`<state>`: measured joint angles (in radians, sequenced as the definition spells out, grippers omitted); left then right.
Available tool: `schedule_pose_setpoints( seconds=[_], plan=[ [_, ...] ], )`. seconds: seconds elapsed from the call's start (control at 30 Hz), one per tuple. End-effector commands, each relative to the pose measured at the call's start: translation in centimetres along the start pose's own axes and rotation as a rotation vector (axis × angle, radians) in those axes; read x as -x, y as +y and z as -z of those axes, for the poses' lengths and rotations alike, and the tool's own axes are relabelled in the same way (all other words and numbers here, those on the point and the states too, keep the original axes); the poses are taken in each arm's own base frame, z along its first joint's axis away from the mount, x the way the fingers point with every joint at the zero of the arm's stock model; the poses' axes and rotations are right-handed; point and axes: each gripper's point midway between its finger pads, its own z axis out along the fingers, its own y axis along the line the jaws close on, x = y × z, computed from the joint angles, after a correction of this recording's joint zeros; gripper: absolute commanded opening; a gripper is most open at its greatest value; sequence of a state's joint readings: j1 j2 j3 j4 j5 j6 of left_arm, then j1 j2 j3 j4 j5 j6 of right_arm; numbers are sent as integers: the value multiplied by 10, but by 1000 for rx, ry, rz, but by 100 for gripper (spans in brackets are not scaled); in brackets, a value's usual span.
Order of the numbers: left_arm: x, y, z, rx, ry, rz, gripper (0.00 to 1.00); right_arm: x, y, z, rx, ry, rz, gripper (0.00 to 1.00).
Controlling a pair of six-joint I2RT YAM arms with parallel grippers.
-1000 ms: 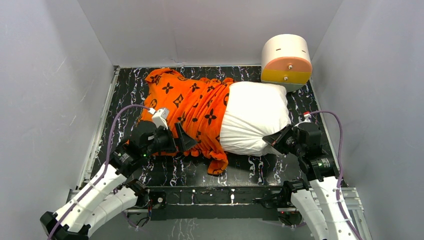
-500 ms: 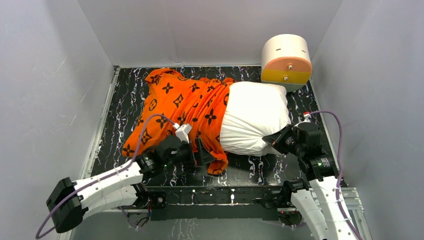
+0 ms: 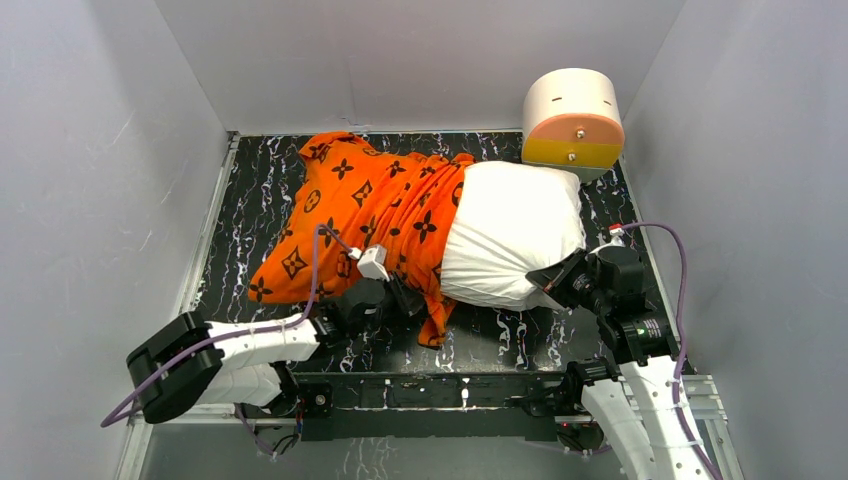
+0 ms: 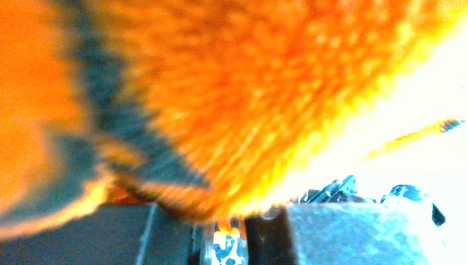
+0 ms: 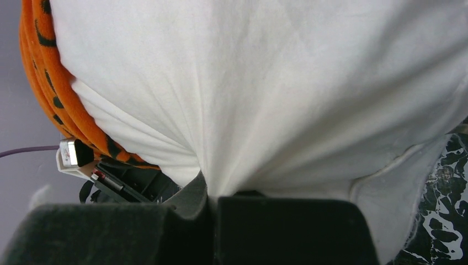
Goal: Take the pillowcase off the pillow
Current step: Remove the pillow from the pillowcase.
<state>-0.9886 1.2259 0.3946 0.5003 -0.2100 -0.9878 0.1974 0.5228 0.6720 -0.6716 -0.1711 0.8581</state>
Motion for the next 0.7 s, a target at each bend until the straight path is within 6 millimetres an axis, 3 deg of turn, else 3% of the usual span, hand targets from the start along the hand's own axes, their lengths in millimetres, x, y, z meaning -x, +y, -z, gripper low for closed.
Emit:
schedule_pose_setpoints(
  seconds=[0.0,0.2,0.33,0.4,0.57,0.67],
  plan=[
    [53,3,13,32,-257,31,0,16,7,4,15,-72,38,0],
    [62,46,37,233,-298,-41,0,24,1,1,-34,-92,53,0],
    [63,105,76,477,-359,5,0,36,-6,5,-95,-142,85,0],
    [67,121,96,527,-399,27,0,47,-13,10,-154,-193,96,0],
    [85,139,139,591,-499,47,0,60,-28,19,-253,-257,120,0],
    [96,137,157,602,-526,39,0,58,-31,18,-260,-257,113,0]
  ],
)
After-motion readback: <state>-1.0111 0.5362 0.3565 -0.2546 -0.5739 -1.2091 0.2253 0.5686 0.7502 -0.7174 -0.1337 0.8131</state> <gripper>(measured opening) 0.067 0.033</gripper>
